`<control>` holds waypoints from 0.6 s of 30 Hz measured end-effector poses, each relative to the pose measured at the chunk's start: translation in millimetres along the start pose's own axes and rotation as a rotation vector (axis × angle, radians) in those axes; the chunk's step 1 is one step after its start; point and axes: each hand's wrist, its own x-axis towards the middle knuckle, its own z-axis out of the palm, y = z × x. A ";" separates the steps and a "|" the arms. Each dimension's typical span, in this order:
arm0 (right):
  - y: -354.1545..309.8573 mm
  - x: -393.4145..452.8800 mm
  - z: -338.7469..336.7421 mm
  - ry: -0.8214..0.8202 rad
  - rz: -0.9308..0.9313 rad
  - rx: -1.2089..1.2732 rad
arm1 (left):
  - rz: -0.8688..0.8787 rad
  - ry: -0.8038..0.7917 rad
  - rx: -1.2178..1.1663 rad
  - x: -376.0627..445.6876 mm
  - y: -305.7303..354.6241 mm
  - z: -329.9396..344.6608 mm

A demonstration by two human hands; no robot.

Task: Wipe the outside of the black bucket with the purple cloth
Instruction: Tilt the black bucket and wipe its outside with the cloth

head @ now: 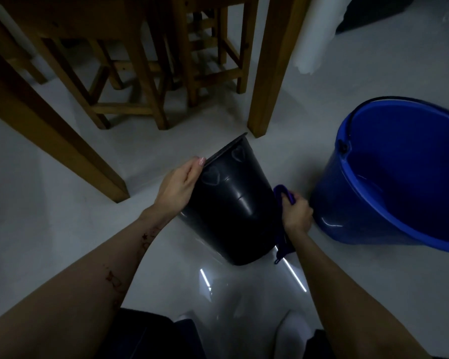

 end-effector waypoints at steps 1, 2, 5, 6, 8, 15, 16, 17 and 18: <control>3.2 -3.0 -2.5 -0.005 0.018 0.007 | 0.029 -0.008 0.019 1.0 0.9 -0.8; 6.0 -6.1 -5.3 -0.012 0.029 0.007 | 0.042 -0.017 0.057 1.7 3.6 -1.6; 9.9 -14.3 -14.3 -0.036 0.026 -0.001 | 0.083 -0.069 0.227 8.0 7.1 -2.1; 9.4 -16.4 -17.2 -0.045 0.019 0.003 | 0.077 -0.093 0.250 10.0 8.7 -3.5; 4.3 -20.8 -23.5 -0.064 -0.008 0.012 | 0.034 -0.148 0.186 14.7 9.4 -7.1; -26.1 -31.2 -46.7 -0.110 -0.165 0.018 | 0.038 -0.212 0.084 17.8 18.2 -17.3; -29.7 -32.0 -49.1 -0.117 -0.186 0.019 | 0.062 -0.197 0.098 18.4 20.2 -17.4; -33.1 -32.6 -51.2 -0.121 -0.204 0.022 | 0.085 -0.164 0.143 20.2 21.5 -17.4; -35.8 -32.5 -52.2 -0.120 -0.218 0.026 | 0.110 -0.127 0.204 21.5 23.8 -17.6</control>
